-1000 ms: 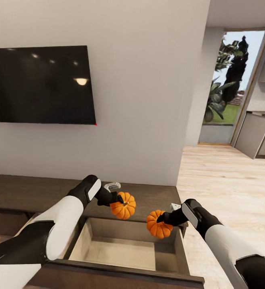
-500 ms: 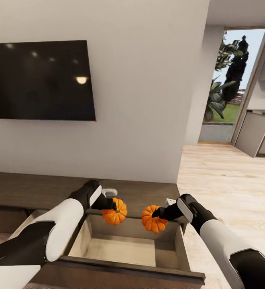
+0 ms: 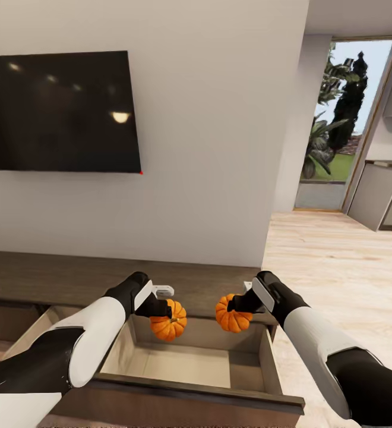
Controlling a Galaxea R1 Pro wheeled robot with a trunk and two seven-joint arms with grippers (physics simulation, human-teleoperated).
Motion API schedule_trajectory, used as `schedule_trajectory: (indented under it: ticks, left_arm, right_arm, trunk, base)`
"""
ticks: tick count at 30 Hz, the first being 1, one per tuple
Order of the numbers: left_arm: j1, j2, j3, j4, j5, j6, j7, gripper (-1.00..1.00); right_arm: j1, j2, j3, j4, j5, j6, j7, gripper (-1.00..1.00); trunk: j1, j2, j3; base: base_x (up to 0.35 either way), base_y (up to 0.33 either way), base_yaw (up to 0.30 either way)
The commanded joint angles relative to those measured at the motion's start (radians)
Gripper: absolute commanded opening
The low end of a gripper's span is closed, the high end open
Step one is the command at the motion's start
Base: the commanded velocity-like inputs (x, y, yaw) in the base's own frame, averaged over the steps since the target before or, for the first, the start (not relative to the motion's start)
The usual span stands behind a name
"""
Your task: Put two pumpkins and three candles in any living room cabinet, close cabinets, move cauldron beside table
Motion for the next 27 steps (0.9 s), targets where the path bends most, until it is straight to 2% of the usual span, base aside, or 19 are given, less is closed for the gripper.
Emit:
schedule_trajectory:
  ticks: [1, 8, 12, 15, 18, 23, 27]
  left_arm:
    - [0.000, -0.001, 0.008, -0.002, -0.010, 0.005, -0.003, -1.00]
    - [0.000, -0.005, 0.008, -0.003, -0.010, 0.005, -0.003, -1.00]
    - [0.000, -0.006, 0.008, -0.009, -0.009, 0.006, -0.004, -1.00]
    - [0.000, -0.007, 0.009, -0.013, -0.008, 0.006, -0.005, -1.00]
    - [0.000, -0.007, 0.009, -0.025, -0.006, 0.007, -0.006, -1.00]
    - [0.000, -0.007, 0.010, -0.030, -0.006, 0.008, -0.009, -1.00]
    - [0.000, -0.007, 0.010, -0.031, -0.005, 0.015, -0.014, -1.00]
  right_arm:
    - [-0.002, 0.003, 0.006, -0.001, -0.007, 0.005, -0.014, -1.00]
    - [-0.004, 0.015, 0.004, 0.022, -0.008, 0.017, -0.022, -1.00]
    - [-0.005, 0.016, 0.000, 0.030, -0.009, 0.054, -0.023, -1.00]
    - [-0.005, 0.015, -0.017, 0.036, -0.009, 0.069, -0.023, -1.00]
    - [-0.005, 0.015, -0.052, 0.046, -0.009, 0.075, -0.024, -1.00]
    - [-0.005, 0.017, -0.059, 0.047, -0.009, 0.076, -0.024, -1.00]
    - [-0.005, 0.017, -0.057, 0.047, -0.009, 0.075, -0.024, -1.00]
  trunk:
    - [0.004, -0.008, -0.004]
    - [0.031, -0.057, -0.026]
    - [0.046, -0.085, -0.039]
    - [0.057, -0.106, -0.048]
    - [0.069, -0.127, -0.057]
    - [0.088, -0.162, -0.073]
    - [0.088, -0.162, -0.073]
  base:
    - [0.000, 0.000, 0.000]
    - [0.000, 0.000, 0.000]
    - [0.000, 0.000, 0.000]
    - [0.000, 0.000, 0.000]
    - [0.000, 0.000, 0.000]
    - [0.000, 0.000, 0.000]
    - [0.000, 0.000, 0.001]
